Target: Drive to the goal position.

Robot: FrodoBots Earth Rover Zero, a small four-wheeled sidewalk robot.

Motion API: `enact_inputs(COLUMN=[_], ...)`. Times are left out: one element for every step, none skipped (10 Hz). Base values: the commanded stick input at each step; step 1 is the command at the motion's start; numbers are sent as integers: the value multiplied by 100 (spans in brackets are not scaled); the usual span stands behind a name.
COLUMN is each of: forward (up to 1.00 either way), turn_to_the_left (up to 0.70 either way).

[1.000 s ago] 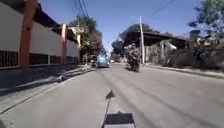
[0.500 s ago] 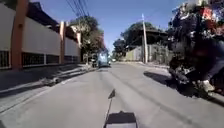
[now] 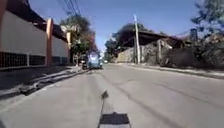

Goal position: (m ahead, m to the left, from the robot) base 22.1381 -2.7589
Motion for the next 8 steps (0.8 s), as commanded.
enact_inputs(forward=[100, 100, 100, 100, 100, 100, 100, 100], turn_to_the_left=[0, 0, 0, 0, 0, 0, 0, 0])
